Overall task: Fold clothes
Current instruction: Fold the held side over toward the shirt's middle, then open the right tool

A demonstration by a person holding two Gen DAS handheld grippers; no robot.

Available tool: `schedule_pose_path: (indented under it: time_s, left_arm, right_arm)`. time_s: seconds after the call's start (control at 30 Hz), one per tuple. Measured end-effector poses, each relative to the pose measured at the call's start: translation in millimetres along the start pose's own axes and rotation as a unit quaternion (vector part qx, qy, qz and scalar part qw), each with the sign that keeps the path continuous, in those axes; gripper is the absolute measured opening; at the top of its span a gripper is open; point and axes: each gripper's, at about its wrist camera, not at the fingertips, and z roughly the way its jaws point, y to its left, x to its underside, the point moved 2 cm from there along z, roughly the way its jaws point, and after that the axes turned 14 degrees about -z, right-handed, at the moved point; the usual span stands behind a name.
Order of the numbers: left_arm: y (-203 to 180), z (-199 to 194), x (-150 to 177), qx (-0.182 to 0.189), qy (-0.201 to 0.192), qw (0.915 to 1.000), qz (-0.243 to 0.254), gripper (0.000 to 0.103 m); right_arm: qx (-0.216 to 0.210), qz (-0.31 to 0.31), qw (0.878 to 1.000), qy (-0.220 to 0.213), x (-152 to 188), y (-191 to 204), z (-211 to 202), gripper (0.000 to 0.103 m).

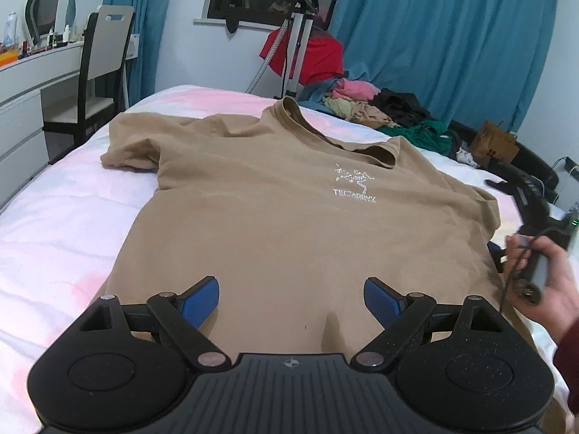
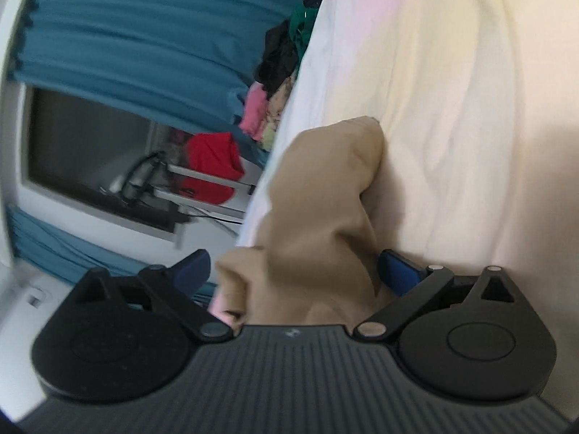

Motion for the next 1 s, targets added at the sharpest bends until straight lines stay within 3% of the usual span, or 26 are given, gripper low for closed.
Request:
schedule_pose_path:
  time_s: [0.13,0.17,0.2,0.23,0.27,0.33,0.43,0.57,0.87,1.0]
  left_arm:
    - [-2,14,-7,0.013,-0.007,0.9998,-0.011,0.089]
    - [-4,18,-8,0.015,-0.008,0.9998,-0.01,0.089]
    - [-5,22,-9,0.015,-0.011,0.9998,-0.01,0.089]
    - [-6,25,-11,0.017,-0.012,0.9998,-0.008,0.089]
    - [-7,28,-13,0.019,-0.013,0.9997,-0.007,0.089]
    - [-9,31,-18,0.023,-0.021,0.9995,-0.004,0.089]
    - [-9,24,-25,0.015,-0.043,0.999,0.004,0.089]
    - [3,3,-30,0.009,-0.053,0.9985,-0.008,0.089]
    - [52,-48,-48,-0.013,-0.081,0.9946,-0.063,0.089]
    - [74,-46,-59,-0.041,-0.091,0.9906,-0.094,0.089]
  right_arm:
    - [-0.006,-0.038,0.999,-0.035,-17,6,16,0.101]
    - [-0.01,-0.043,0.999,-0.032,-21,8,21,0.093]
    - [-0.003,-0.06,0.998,-0.021,-24,16,27,0.079]
    - [0.014,-0.085,0.996,-0.008,-25,25,32,0.047]
    - [0.034,-0.113,0.993,-0.002,-27,36,33,0.024]
    - [0.072,-0.174,0.982,-0.008,-29,61,28,0.009]
    - [0.101,-0.259,0.959,-0.047,-33,103,5,0.009]
    - [0.138,-0.365,0.917,-0.085,-26,164,-16,0.009]
    - [0.172,-0.566,0.804,-0.068,73,277,20,0.009]
    - [0.159,-0.589,0.792,-0.024,132,293,57,0.01]
